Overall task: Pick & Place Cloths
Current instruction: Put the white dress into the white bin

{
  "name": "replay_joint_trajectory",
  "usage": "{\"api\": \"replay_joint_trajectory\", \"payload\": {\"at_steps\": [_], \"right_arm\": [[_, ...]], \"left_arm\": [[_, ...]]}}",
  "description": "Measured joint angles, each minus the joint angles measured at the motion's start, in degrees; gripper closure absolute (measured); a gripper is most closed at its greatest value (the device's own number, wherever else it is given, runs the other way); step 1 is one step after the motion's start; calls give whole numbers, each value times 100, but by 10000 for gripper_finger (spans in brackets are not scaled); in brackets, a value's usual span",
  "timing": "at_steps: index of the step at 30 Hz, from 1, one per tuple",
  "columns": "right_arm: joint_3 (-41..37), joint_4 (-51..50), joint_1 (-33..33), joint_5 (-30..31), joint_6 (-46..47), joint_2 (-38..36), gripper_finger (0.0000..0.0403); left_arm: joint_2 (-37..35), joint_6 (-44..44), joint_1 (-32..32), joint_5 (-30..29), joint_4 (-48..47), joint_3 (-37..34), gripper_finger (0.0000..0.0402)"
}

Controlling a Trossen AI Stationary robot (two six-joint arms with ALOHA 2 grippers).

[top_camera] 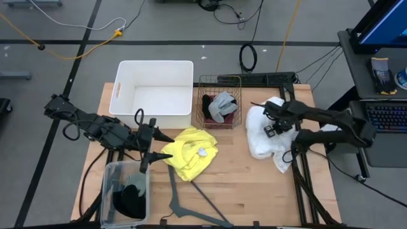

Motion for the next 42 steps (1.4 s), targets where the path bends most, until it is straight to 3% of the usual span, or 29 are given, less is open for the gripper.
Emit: {"api": "replay_joint_trajectory", "payload": {"at_steps": [12,16,21,31,42], "right_arm": [[11,351,165,98,1305,-2596,367],[13,889,165,121,1400,-3240,367],[18,2297,165,94,1193,-3806,367],[33,5347,162,-276,689,-4004,367],[39,8514,162,-1926,696,-3201,367]], "left_arm": [[0,654,0,-3,821,0,135],[0,652,0,-3,1064,0,135],[0,874,0,-3,1123,0,135],[34,1358,0,-14,1532,0,135],[360,2288,487,-108,2556,4,135]]}}
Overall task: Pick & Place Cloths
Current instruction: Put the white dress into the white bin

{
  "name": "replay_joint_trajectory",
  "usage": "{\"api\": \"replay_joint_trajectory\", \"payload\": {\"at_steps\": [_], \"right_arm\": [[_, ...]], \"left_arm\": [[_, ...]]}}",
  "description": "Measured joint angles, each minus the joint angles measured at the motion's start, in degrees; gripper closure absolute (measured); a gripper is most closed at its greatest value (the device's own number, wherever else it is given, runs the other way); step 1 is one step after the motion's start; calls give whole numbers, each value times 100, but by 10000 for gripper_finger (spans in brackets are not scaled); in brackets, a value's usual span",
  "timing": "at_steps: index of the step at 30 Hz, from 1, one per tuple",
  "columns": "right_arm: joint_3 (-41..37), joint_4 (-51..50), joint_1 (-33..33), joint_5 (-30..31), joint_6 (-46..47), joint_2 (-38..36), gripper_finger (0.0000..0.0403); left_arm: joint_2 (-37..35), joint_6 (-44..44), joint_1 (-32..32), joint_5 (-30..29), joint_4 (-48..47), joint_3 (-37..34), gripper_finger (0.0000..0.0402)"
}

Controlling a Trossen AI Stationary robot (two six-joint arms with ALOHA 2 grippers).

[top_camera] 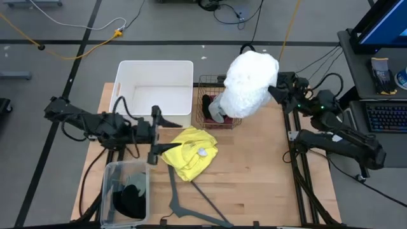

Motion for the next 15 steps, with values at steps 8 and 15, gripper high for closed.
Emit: {"api": "replay_joint_trajectory", "payload": {"at_steps": [8,15], "right_arm": [[243,1195,2,-957,6,947,367],[1050,1197,243,-1531,-838,1690,367]], "left_arm": [[528,-19,674,2,743,-4,134],[968,-26,1224,177,1447,-4,131]]}}
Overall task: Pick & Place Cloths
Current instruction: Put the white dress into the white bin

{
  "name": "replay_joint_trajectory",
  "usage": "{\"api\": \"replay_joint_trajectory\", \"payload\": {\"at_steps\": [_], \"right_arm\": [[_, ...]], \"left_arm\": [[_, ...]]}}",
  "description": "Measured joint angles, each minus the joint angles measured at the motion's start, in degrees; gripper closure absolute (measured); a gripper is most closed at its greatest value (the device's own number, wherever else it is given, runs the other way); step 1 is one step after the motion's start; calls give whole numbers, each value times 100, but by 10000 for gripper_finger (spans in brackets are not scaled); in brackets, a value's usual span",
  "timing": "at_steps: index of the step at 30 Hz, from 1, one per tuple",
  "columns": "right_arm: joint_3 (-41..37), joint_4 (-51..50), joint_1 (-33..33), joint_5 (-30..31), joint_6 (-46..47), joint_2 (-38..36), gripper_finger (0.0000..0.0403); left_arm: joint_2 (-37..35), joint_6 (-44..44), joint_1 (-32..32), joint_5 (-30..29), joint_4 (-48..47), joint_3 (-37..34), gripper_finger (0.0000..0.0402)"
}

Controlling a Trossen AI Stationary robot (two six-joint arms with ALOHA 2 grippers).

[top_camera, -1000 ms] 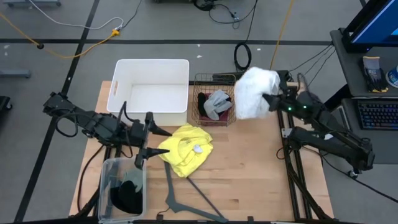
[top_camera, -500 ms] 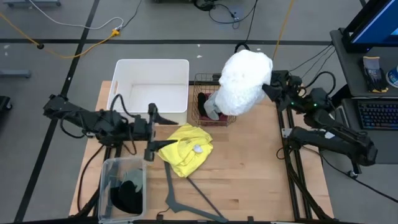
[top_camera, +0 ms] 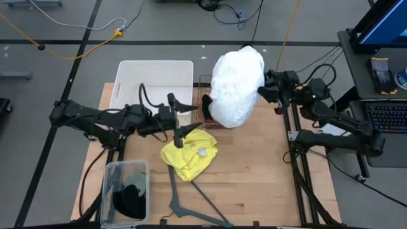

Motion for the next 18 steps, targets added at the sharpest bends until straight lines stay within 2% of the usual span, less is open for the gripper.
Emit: {"api": "replay_joint_trajectory", "payload": {"at_steps": [3,9,13,18], "right_arm": [[351,-48,135,-234,-356,292,367],[869,-618,371,-246,-1188,751,367],[1107,-672,542,-206,-1590,1049,367],[1459,-672,867,-195,-1993,1505,367]], "left_arm": [[169,-75,202,85,438,0,118],[389,-176,512,105,1092,0,73],[418,-587,688,409,1153,0,41],[416,-912,847,398,1156,0,8]]}}
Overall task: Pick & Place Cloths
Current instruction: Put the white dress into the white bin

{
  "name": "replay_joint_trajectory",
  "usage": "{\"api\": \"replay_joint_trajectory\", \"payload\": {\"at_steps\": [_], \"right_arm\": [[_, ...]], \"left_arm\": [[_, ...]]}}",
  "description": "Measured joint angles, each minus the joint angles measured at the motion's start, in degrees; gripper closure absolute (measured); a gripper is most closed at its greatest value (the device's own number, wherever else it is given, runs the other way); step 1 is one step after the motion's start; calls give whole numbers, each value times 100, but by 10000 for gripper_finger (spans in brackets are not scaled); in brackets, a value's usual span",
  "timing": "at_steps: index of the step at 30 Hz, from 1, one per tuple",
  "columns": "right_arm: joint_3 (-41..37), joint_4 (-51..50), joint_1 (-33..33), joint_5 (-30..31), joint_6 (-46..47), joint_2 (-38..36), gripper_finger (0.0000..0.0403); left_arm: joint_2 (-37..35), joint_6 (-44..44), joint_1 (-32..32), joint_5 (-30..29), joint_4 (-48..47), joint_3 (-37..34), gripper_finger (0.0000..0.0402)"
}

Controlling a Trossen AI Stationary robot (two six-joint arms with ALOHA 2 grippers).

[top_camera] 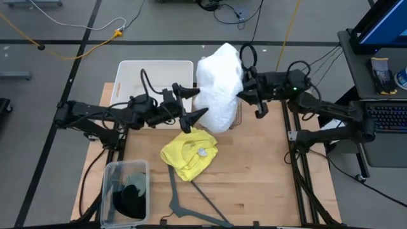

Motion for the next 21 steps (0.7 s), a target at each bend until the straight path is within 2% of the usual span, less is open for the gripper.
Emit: {"api": "replay_joint_trajectory", "payload": {"at_steps": [7,12,21], "right_arm": [[518,18,450,26,-604,760,367],[890,40,635,-5,-680,1264,367],[1128,-229,810,-41,-945,1545,367]], "left_arm": [[229,-59,135,128,326,17,5],[467,-253,176,305,337,152,4],[542,-324,210,855,308,275,7]]}}
